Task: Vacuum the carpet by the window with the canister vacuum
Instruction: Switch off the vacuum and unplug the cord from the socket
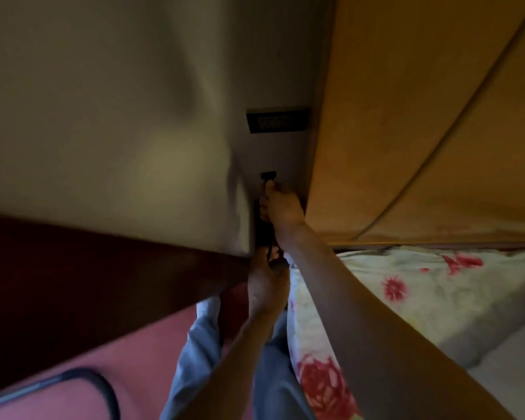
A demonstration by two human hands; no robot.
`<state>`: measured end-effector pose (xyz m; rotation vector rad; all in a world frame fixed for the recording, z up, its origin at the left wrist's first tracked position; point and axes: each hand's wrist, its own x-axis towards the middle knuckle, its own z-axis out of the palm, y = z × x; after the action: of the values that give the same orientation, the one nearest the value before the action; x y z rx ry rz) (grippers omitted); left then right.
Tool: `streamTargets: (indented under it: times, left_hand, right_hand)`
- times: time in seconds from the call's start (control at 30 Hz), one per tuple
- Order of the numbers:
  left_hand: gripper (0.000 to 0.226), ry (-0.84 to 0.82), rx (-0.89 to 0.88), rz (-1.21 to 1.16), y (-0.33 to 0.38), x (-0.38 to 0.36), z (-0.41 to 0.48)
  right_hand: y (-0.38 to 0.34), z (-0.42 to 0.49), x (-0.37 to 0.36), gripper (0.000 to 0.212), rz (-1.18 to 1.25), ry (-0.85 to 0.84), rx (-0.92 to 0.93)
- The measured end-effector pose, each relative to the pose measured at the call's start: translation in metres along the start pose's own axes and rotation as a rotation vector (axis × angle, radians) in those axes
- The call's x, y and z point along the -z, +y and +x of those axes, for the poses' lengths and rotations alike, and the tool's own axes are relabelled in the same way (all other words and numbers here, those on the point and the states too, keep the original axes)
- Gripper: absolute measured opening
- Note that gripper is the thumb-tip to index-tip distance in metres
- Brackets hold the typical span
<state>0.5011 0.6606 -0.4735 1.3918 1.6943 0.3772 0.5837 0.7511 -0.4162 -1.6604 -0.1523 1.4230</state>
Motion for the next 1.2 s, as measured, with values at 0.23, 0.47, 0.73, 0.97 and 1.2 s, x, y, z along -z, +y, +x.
streamTargets:
  times: [0.23, 0.47, 0.73, 0.97, 1.2]
  left_hand:
    - [0.025, -0.074, -0.104, 0.087, 0.002, 0.072, -0.072]
    - [0.019, -0.220, -0.212, 0.185, 0.003, 0.143, -0.134]
    - [0.032, -0.293, -0.198, 0.032, -0.054, 0.234, -0.202]
    - [0.044, -0.079, -0.136, -0.164, -0.087, 0.337, -0.306]
    - [0.049, 0.177, -0.093, -0.229, -0.107, 0.447, -0.380]
  right_hand:
    - [-0.020, -0.090, 0.015, 0.027, -0.026, -0.173, -0.018]
    - [-0.021, -0.172, 0.029, 0.027, 0.033, -0.218, -0.058]
    - [0.035, -0.273, 0.008, 0.026, 0.071, -0.298, -0.047]
    - [0.091, -0.398, -0.053, 0.023, 0.120, -0.371, 0.019]
    - [0.120, -0.486, -0.127, 0.016, -0.030, -0.437, -0.010]
